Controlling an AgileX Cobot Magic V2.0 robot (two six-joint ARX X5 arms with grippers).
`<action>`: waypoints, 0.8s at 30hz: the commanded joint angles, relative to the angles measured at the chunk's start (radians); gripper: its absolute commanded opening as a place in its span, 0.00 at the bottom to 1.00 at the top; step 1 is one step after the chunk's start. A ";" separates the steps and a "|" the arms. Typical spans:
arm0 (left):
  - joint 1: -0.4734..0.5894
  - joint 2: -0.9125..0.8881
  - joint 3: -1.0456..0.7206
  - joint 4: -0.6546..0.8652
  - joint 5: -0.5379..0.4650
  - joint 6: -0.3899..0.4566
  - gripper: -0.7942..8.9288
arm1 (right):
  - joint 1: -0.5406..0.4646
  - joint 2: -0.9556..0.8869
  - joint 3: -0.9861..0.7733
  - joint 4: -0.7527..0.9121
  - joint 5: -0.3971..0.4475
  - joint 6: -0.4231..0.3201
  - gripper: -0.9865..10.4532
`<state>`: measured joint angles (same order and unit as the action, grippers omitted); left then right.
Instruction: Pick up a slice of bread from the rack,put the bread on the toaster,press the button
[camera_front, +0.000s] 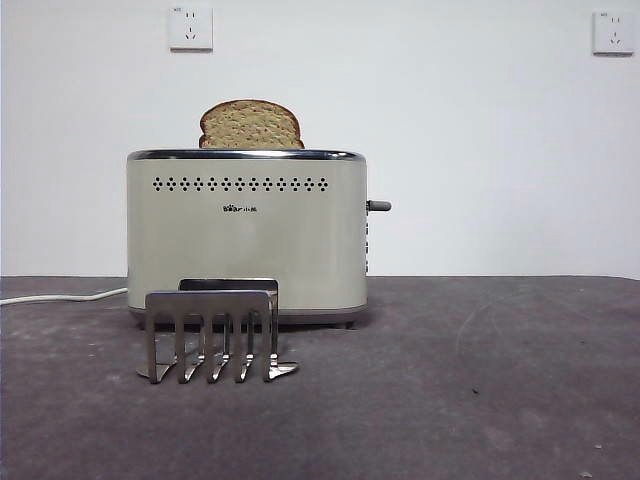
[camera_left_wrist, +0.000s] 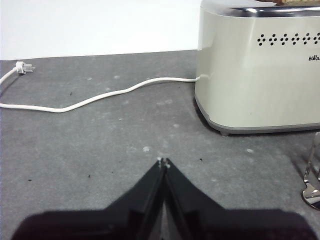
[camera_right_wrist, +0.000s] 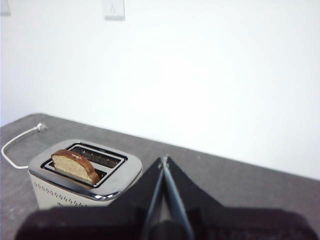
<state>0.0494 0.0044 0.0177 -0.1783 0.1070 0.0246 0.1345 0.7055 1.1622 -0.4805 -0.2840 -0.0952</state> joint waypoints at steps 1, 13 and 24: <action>0.003 -0.002 -0.014 -0.001 -0.002 -0.010 0.08 | -0.004 -0.092 -0.167 0.109 0.003 0.013 0.09; 0.003 -0.002 -0.014 0.000 -0.002 -0.010 0.08 | -0.028 -0.405 -0.726 0.428 0.026 0.014 0.09; 0.003 -0.002 -0.014 0.000 -0.002 -0.010 0.08 | -0.043 -0.625 -1.032 0.447 0.134 0.054 0.09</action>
<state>0.0494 0.0044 0.0177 -0.1783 0.1070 0.0246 0.0917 0.0887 0.1486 -0.0490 -0.1543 -0.0669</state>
